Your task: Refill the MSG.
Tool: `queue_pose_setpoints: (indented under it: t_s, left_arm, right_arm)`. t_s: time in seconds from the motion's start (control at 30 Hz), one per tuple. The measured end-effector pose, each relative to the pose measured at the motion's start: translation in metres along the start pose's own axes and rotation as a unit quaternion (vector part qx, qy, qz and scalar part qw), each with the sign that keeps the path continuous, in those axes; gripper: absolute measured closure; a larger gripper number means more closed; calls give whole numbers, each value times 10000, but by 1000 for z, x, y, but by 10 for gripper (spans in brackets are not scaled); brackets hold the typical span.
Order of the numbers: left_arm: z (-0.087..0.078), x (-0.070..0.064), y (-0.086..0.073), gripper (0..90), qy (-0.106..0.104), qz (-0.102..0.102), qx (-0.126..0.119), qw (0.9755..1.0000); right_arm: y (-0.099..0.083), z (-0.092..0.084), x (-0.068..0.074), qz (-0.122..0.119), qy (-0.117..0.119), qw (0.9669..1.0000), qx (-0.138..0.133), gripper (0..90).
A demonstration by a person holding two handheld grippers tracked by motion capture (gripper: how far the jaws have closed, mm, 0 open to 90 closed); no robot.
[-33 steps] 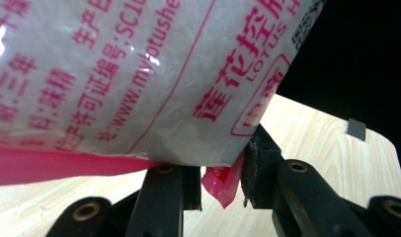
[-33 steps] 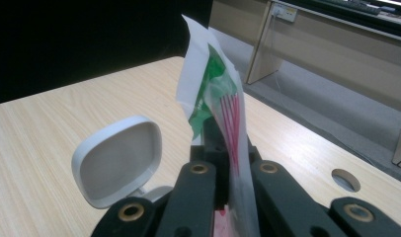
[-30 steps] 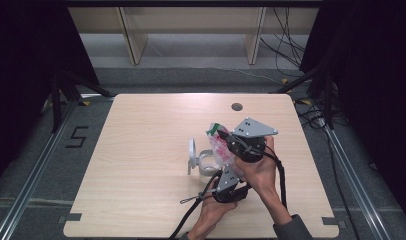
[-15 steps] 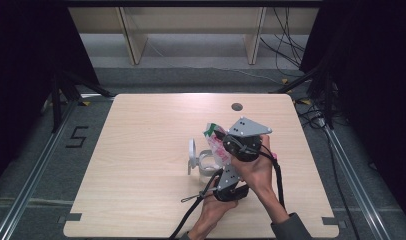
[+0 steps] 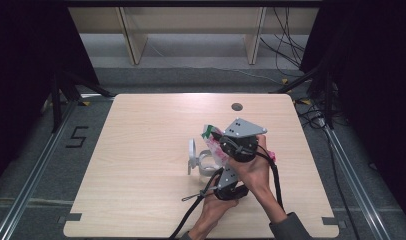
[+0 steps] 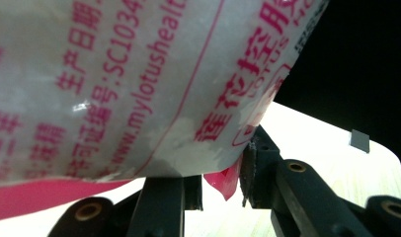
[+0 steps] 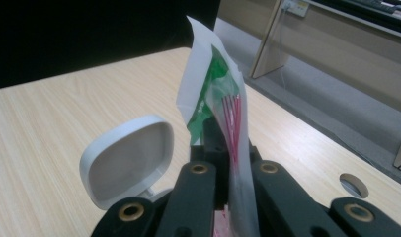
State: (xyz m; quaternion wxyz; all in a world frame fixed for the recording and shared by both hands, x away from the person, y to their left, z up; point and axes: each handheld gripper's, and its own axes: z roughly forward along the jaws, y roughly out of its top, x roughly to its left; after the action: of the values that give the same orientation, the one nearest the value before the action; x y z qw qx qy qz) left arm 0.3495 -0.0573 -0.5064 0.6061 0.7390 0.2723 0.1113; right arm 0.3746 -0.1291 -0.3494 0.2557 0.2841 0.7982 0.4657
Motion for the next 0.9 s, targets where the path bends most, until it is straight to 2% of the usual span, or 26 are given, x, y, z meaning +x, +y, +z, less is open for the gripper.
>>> queue_pose_setpoints:
  t_s: [0.03,0.07,0.13,0.2,0.23,0.33,0.47,0.5,0.57,0.63,0.67,0.9]
  left_arm:
    - [0,0,0,729,5,-20,0,10000]
    - [-1,0,-1,729,8,-44,-12,10000]
    - [-1,0,0,729,11,-58,-72,10000]
    - [-1,0,0,729,-6,-61,-82,9999]
    - [-1,0,0,729,-7,-69,-85,9999]
    - [-1,0,0,729,2,-74,-110,9999]
    - [-2,0,0,730,6,-76,-101,9999]
    - [-2,0,0,730,7,-69,-100,9999]
    - [-1,0,0,729,5,-73,-103,9999]
    - [-1,0,0,729,0,-80,-115,9999]
    - [-1,0,0,730,-3,-82,-121,9999]
    - [0,0,1,730,-25,-81,-143,9999]
  right_arm:
    - [0,1,0,-107,29,9999,21,900]
    - [0,2,-1,-188,-55,9998,-59,900]
    - [0,1,0,-64,43,10000,-6,900]
    - [1,0,1,-48,-58,9999,-77,900]
    - [2,0,-1,-198,-59,9998,-69,900]
    - [2,2,2,-44,27,10000,-3,900]
    - [3,2,0,-189,4,9998,-52,900]
    - [3,2,1,-98,47,9999,-9,900]
    - [3,2,1,-80,35,10000,-12,900]
    - [3,2,1,-72,28,10000,-4,900]
    - [3,3,0,-155,-38,9998,-72,900]
    - [4,2,1,-77,29,10000,4,900]
